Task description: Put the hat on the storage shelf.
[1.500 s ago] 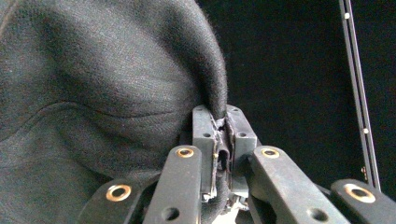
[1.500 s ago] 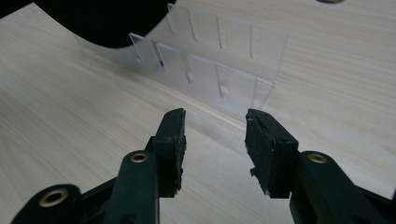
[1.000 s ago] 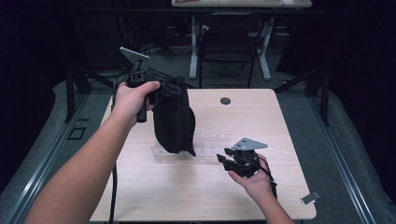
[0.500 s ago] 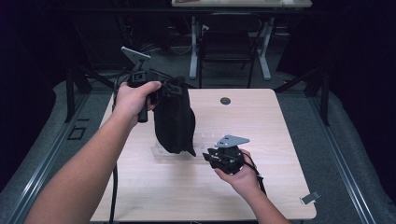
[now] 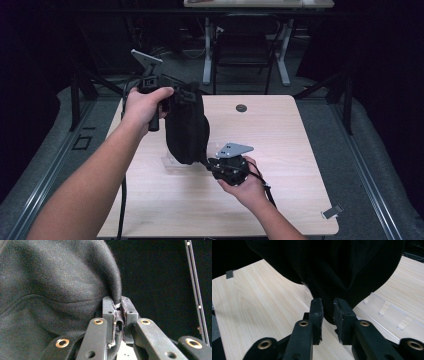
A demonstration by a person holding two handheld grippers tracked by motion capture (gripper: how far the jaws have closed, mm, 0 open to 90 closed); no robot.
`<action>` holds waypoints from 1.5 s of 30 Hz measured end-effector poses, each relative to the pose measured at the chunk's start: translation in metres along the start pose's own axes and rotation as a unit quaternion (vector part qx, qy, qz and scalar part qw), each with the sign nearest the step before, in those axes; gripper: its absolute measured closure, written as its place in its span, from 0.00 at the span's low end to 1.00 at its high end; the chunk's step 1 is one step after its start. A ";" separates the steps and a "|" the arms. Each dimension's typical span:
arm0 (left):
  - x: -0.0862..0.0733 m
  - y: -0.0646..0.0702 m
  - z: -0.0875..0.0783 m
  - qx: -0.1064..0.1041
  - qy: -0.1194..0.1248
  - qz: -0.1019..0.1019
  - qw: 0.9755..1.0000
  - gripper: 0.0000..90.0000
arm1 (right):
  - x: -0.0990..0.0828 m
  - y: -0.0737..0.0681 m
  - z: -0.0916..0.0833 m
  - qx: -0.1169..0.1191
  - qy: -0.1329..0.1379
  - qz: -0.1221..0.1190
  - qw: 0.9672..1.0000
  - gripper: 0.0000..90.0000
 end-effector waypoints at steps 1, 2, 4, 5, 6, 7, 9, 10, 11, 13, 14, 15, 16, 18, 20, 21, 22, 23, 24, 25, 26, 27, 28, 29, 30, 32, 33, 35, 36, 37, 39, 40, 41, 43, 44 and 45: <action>0.000 0.000 0.000 0.000 0.000 0.000 1.000 0.94 | 0.000 0.000 0.000 0.000 0.000 0.000 1.000 0.85; 0.000 0.000 0.000 0.000 0.001 0.000 1.000 0.94 | -0.001 -0.001 -0.001 0.003 0.003 0.001 1.000 0.85; 0.000 0.000 0.000 -0.001 0.000 0.000 1.000 0.94 | 0.000 -0.002 -0.002 0.006 0.003 -0.002 1.000 0.85; 0.000 0.000 0.000 0.000 0.000 0.000 1.000 0.94 | -0.001 -0.003 -0.002 0.008 0.001 -0.004 1.000 0.85; 0.000 0.000 0.000 0.000 0.000 0.000 1.000 0.94 | 0.000 -0.005 -0.003 0.009 0.001 -0.007 1.000 0.85; 0.000 0.000 0.000 -0.001 0.000 -0.001 1.000 0.94 | 0.000 -0.006 -0.003 0.007 -0.001 -0.011 1.000 0.85; 0.000 0.001 0.001 -0.001 0.000 0.000 1.000 0.94 | 0.002 -0.010 -0.002 0.006 0.001 -0.016 1.000 0.85; 0.000 0.001 0.002 -0.001 0.000 0.001 1.000 0.94 | 0.003 -0.011 -0.001 0.006 0.003 -0.018 1.000 0.85; 0.000 0.002 0.002 -0.002 -0.001 0.001 1.000 0.94 | 0.004 -0.012 -0.001 0.005 0.001 -0.021 1.000 0.86; 0.000 0.002 0.003 -0.002 -0.001 0.000 1.000 0.93 | 0.007 -0.014 0.000 0.002 0.006 -0.026 1.000 0.87; 0.000 0.002 0.003 -0.001 0.000 0.001 1.000 0.93 | 0.008 -0.015 0.000 -0.001 0.006 -0.028 1.000 0.89; 0.000 0.002 0.002 -0.001 0.000 0.001 1.000 0.93 | 0.009 -0.015 0.000 -0.007 0.006 -0.032 0.999 0.91; 0.000 0.002 0.002 -0.001 0.000 0.001 1.000 0.93 | 0.009 -0.015 0.000 -0.011 0.004 -0.037 0.999 0.91; 0.000 0.002 0.002 0.000 0.000 0.002 1.000 0.93 | 0.009 -0.016 0.001 -0.011 0.004 -0.037 0.999 0.92; 0.000 0.002 0.002 0.000 0.000 0.002 1.000 0.93 | 0.009 -0.016 0.001 -0.011 0.004 -0.037 0.999 0.91; 0.000 0.002 0.002 0.000 0.000 0.002 1.000 0.93 | 0.009 -0.015 0.002 -0.010 0.001 -0.037 0.999 0.90; 0.000 0.002 0.003 0.000 0.000 0.002 1.000 0.93 | 0.009 -0.015 0.002 -0.012 -0.001 -0.036 0.999 0.89; 0.000 0.002 0.003 0.000 0.001 0.002 1.000 0.93 | 0.009 -0.015 0.003 -0.012 -0.002 -0.035 0.999 0.90; 0.000 0.003 0.004 -0.001 0.001 0.002 1.000 0.93 | 0.010 -0.014 0.003 -0.014 -0.006 -0.038 0.999 0.91; 0.000 0.003 0.004 -0.001 0.001 0.002 1.000 0.93 | 0.010 -0.014 0.003 -0.014 -0.006 -0.038 0.999 0.91; 0.000 0.003 0.004 -0.001 0.001 0.001 1.000 0.93 | 0.010 -0.015 0.004 -0.014 -0.004 -0.038 0.999 0.91; 0.000 0.003 0.004 -0.001 0.002 0.002 1.000 0.93 | 0.010 -0.015 0.004 -0.015 -0.005 -0.043 0.999 0.92; 0.000 0.003 0.004 -0.001 0.002 0.001 1.000 0.93 | 0.010 -0.015 0.003 -0.020 -0.007 -0.051 0.998 0.92; 0.000 0.003 0.004 -0.002 0.002 0.001 1.000 0.93 | 0.009 -0.016 0.004 -0.020 -0.005 -0.053 0.998 0.93; 0.000 0.003 0.004 -0.003 0.003 0.002 1.000 0.92 | 0.009 -0.016 0.003 -0.023 -0.004 -0.055 0.998 0.93; 0.000 0.005 0.004 -0.006 0.007 0.002 1.000 0.89 | 0.008 -0.016 0.003 -0.026 -0.001 -0.061 0.998 0.94; 0.000 0.005 0.004 -0.006 0.007 0.002 1.000 0.88 | 0.008 -0.016 0.003 -0.026 -0.001 -0.061 0.998 0.94; 0.001 0.007 0.003 -0.017 0.011 0.004 1.000 0.85 | 0.007 -0.016 0.002 -0.025 0.001 -0.062 0.998 0.94; 0.001 0.008 0.002 -0.024 0.017 0.004 1.000 0.83 | 0.007 -0.016 0.002 -0.025 0.002 -0.061 0.998 0.94; 0.002 0.009 0.001 -0.028 0.022 0.007 0.999 0.80 | 0.006 -0.016 0.002 -0.026 0.000 -0.063 0.998 0.94; 0.003 0.009 -0.001 -0.026 0.028 0.011 0.999 0.76 | 0.005 -0.017 0.002 -0.026 0.002 -0.065 0.998 0.94; 0.003 0.010 -0.003 -0.026 0.030 0.011 0.999 0.75 | 0.005 -0.017 0.002 -0.027 0.001 -0.068 0.997 0.94; 0.003 0.010 -0.004 -0.027 0.032 0.011 0.999 0.73 | 0.005 -0.017 0.002 -0.029 0.002 -0.069 0.997 0.94; 0.004 0.009 -0.008 -0.027 0.039 0.012 0.999 0.71 | 0.004 -0.017 0.002 -0.030 0.003 -0.071 0.997 0.94; 0.004 0.007 -0.013 -0.021 0.046 0.016 0.999 0.70 | 0.004 -0.017 0.002 -0.030 0.004 -0.070 0.997 0.94; 0.004 0.007 -0.013 -0.021 0.046 0.016 0.999 0.69 | 0.004 -0.017 0.002 -0.030 0.004 -0.070 0.997 0.94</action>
Point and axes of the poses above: each handheld gripper's, and its own axes: z roughly forward along the jaws, x roughly out of its top, y roughly to its right, the point moved 5 cm from there along z, roughly forward along the jaws, and after that the axes turned 13 degrees about z, right-handed, at the moved point
